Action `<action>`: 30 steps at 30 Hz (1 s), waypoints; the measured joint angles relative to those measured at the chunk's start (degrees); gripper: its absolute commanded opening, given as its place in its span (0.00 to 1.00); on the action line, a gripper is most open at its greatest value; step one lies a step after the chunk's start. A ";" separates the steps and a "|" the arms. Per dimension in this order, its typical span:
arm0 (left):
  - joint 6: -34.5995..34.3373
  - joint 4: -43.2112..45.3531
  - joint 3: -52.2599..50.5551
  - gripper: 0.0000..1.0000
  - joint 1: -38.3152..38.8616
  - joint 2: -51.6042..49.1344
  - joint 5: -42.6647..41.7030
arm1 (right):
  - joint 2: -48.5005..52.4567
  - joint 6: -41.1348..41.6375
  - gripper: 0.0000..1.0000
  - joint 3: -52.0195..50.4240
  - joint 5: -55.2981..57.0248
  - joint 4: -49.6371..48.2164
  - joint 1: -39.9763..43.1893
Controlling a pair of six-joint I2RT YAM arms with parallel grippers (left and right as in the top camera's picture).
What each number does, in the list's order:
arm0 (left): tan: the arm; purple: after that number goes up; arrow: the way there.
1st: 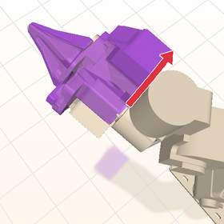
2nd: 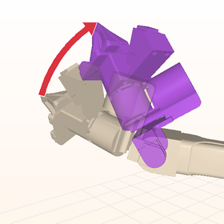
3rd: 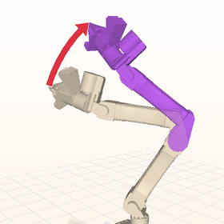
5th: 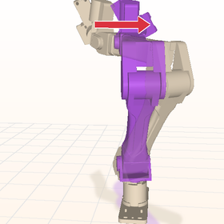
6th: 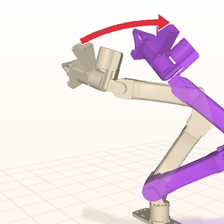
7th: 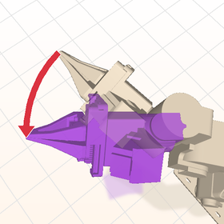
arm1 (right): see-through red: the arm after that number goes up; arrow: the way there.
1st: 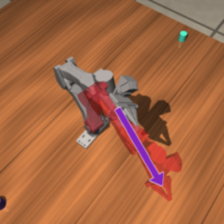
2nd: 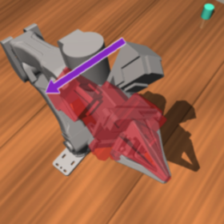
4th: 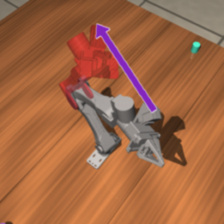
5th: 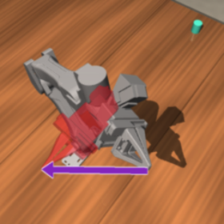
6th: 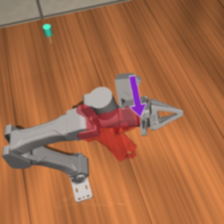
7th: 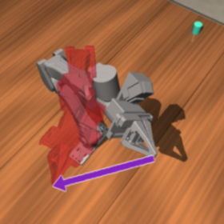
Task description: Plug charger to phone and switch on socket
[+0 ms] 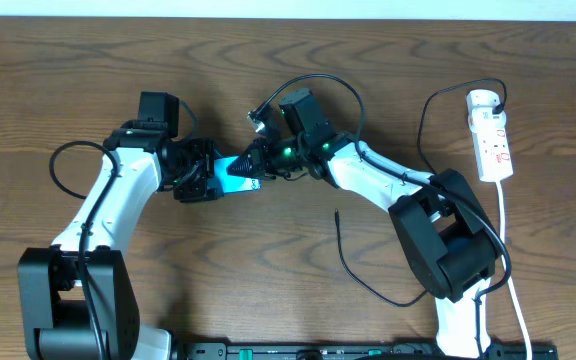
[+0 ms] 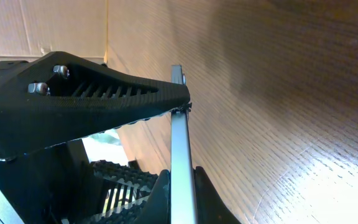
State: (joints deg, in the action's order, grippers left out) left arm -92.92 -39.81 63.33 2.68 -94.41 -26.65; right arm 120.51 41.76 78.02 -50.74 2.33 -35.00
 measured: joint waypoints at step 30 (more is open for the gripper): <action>12.22 4.26 -0.04 0.92 -0.04 0.02 -2.01 | 0.07 -0.35 0.02 -0.09 1.81 1.49 2.97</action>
State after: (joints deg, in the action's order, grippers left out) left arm -80.71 -35.55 63.29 2.63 -94.39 -28.67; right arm 120.57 41.41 77.93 -48.93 3.81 -32.03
